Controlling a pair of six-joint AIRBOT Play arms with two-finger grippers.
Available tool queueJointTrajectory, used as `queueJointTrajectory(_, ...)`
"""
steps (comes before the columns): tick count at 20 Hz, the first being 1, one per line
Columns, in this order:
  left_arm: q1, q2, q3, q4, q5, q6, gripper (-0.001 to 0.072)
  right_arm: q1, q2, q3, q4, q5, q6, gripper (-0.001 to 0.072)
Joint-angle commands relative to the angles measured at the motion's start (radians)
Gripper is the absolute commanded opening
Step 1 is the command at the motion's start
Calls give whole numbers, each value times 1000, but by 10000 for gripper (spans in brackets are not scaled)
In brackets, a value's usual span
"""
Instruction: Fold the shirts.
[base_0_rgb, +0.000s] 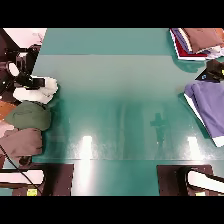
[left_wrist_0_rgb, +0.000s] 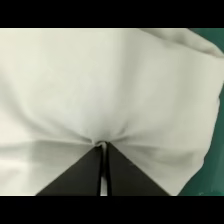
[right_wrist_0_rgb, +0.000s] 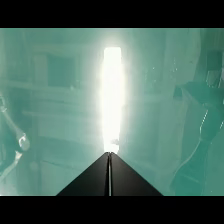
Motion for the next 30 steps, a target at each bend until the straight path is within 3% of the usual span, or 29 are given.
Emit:
queueJointTrajectory(1,4,5,43,-14,-47,-15,22,0,1,0,1,-5,4,19)
queueJointTrajectory(7,-78,254,347,-21,-137,-6,21,0,0,127,0,-31,3,19)
queueJointTrajectory(13,-358,434,622,-31,-283,11,21,0,1,348,1,-145,3,19)
queueJointTrajectory(18,-615,359,609,-84,-399,8,21,0,1,424,2,-150,3,19)
queueJointTrajectory(23,-807,150,506,-219,-393,11,25,0,8,377,1,-117,3,18)
queueJointTrajectory(24,-832,106,492,-245,-396,15,114,0,8,364,1,-106,3,18)
queueJointTrajectory(25,-856,61,478,-259,-396,21,506,0,8,352,1,-99,3,19)
queueJointTrajectory(26,-874,24,468,-262,-396,21,720,0,8,339,1,-96,3,19)
queueJointTrajectory(27,-884,-13,468,-260,-398,46,666,0,8,328,1,-94,3,19)
queueJointTrajectory(30,-850,-39,470,-134,-386,88,650,0,8,302,1,-84,3,19)
